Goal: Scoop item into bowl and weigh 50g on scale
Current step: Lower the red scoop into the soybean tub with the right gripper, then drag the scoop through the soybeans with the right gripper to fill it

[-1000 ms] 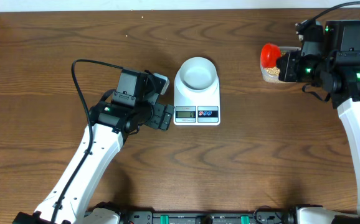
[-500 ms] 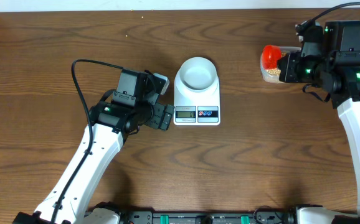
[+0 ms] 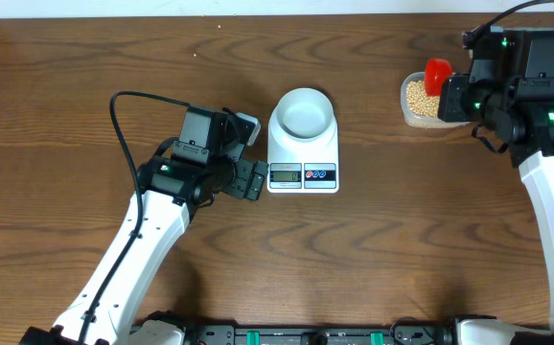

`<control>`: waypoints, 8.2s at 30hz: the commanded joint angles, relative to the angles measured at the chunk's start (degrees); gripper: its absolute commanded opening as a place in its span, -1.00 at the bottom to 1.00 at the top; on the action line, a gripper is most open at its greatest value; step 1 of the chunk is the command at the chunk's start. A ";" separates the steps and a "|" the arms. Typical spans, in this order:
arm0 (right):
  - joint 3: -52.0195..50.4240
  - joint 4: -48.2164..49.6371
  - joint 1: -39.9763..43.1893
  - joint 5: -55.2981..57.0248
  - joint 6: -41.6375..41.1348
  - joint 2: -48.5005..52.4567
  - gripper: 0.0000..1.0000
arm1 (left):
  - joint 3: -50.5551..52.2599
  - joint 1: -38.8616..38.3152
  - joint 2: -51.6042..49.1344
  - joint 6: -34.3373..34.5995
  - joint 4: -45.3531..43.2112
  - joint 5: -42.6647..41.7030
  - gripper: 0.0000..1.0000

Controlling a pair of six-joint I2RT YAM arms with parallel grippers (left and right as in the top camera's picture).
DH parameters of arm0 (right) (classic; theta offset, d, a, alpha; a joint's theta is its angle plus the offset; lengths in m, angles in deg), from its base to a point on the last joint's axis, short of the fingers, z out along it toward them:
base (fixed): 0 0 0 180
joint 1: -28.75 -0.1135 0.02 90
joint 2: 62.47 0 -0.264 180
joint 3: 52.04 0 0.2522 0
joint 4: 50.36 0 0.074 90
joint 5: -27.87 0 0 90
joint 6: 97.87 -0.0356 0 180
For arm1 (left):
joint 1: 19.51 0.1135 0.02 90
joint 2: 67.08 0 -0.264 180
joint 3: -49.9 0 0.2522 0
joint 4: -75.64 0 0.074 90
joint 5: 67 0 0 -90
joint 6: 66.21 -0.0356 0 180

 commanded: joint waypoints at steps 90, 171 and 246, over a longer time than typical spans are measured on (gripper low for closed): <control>-0.07 6.95 7.28 6.58 13.77 21.90 -0.98 | 0.24 0.20 -0.11 -0.17 -0.02 -0.48 0.82; -0.07 9.84 20.26 -39.26 -4.26 35.78 -0.98 | 0.24 0.20 -0.11 -0.17 -0.02 -0.48 0.82; -0.07 7.02 31.98 -59.43 5.35 36.02 -0.98 | 0.24 0.20 -0.11 -0.17 -0.02 -0.50 0.82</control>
